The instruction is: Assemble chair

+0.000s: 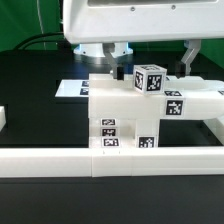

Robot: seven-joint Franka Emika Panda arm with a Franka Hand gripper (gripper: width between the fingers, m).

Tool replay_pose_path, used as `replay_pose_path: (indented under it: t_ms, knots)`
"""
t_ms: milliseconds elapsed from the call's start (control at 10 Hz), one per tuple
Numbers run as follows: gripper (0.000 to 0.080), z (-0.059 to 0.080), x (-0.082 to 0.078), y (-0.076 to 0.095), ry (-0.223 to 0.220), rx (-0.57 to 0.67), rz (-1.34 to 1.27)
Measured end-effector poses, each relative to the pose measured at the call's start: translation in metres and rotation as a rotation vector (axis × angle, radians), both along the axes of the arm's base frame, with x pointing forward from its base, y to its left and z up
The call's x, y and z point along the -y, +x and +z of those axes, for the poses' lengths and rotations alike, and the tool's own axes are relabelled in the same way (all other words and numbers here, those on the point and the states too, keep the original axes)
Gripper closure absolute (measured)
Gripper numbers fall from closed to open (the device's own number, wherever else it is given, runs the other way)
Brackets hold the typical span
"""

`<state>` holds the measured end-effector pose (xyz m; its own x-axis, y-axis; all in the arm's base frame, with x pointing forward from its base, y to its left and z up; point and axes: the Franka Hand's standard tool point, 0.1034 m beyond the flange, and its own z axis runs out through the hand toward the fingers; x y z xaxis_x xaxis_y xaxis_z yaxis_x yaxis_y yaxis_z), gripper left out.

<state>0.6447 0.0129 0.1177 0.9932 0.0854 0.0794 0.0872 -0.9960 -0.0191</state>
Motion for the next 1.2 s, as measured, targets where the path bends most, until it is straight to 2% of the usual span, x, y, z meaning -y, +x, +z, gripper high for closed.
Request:
replay_pose_path:
  t_ms: [400,600,700,900,1200]
  knots:
    - [0.015,-0.0031,0.0045,-0.0013,-0.016,-0.001,0.21]
    - [0.0422,-0.0035,0.0041,-0.0014,-0.015,-0.001,0.21]
    - [0.0517,-0.0035,0.0042,-0.0014,-0.016,-0.001,0.21]
    - [0.0517,-0.0036,0.004,-0.0013,-0.011,-0.002,0.177]
    - [0.0517,-0.0038,0.0036,-0.0008,0.007,-0.002,-0.059]
